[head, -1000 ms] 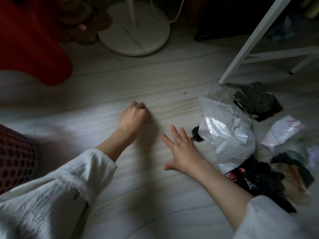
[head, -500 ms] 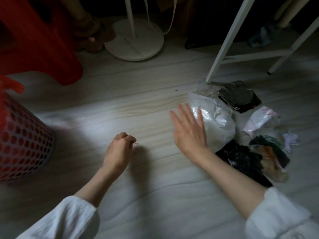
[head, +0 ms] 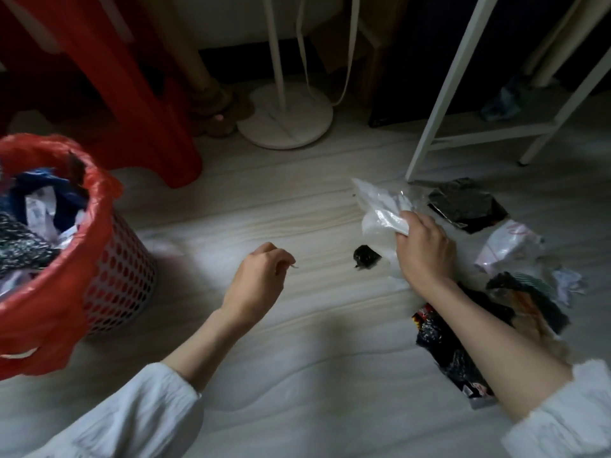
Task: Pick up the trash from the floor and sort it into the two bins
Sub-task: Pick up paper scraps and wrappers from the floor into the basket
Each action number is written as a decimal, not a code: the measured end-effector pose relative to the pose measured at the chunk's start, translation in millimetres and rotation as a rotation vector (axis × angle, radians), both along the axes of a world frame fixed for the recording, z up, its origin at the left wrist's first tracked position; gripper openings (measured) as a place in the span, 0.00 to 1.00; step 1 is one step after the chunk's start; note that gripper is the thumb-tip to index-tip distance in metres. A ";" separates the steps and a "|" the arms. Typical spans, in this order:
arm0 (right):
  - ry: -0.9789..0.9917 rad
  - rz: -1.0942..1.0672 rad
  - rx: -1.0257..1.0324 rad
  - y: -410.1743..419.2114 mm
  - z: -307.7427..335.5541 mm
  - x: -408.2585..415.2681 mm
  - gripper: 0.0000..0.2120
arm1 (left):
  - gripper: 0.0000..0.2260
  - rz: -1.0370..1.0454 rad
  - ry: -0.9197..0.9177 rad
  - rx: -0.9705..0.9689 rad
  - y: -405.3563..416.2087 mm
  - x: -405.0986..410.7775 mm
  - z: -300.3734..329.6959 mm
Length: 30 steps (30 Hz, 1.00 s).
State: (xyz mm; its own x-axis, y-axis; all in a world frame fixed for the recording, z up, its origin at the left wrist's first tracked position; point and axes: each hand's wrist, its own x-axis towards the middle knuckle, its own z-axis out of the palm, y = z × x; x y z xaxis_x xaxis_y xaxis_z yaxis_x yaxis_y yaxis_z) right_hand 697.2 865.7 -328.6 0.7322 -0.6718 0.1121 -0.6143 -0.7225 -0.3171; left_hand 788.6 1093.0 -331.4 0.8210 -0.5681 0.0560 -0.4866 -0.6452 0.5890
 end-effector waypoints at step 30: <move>-0.186 1.030 0.268 362.1 158.8 172.7 0.29 | 0.19 0.485 -0.320 0.063 267.7 97.4 177.9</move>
